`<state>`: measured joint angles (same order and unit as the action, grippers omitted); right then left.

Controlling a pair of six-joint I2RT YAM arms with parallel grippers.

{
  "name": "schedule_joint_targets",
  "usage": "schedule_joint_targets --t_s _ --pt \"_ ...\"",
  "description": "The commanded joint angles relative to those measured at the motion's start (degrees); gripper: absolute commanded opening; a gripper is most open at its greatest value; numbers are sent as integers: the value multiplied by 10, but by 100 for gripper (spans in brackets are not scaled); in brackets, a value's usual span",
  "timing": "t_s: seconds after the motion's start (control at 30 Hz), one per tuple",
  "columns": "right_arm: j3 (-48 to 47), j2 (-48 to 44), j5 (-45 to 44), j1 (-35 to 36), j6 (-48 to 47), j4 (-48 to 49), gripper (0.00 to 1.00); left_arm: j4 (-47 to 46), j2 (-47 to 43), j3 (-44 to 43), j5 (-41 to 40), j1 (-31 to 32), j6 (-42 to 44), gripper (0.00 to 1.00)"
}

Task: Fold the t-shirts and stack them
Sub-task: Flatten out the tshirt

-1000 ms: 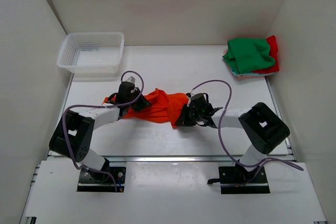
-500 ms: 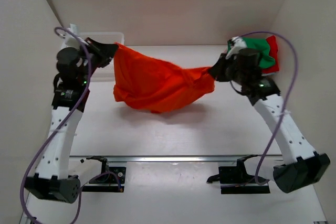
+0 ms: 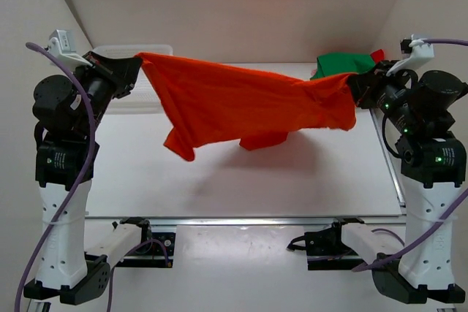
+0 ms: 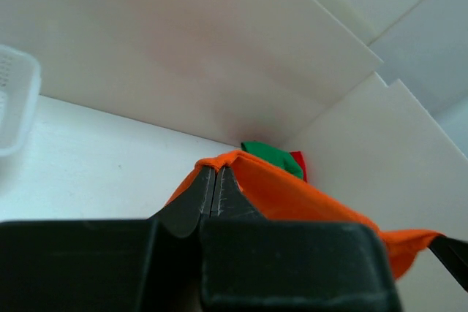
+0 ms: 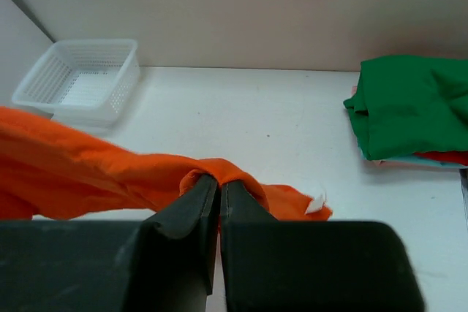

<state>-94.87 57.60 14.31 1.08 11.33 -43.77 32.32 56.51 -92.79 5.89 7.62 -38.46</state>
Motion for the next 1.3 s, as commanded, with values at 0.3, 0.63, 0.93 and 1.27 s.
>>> schedule_joint_targets --t_s 0.3,0.63,0.93,1.27 --pt "17 94 49 -14 -33 58 0 -40 76 84 23 -26 25 0" --pt "-334 360 -25 30 -98 85 0 -38 378 -248 103 -61 60 0" --pt "-168 263 34 -35 -73 109 0 -69 249 -110 105 -85 63 0" --pt "437 -42 -28 116 51 65 0 -120 -21 518 90 -35 53 0"
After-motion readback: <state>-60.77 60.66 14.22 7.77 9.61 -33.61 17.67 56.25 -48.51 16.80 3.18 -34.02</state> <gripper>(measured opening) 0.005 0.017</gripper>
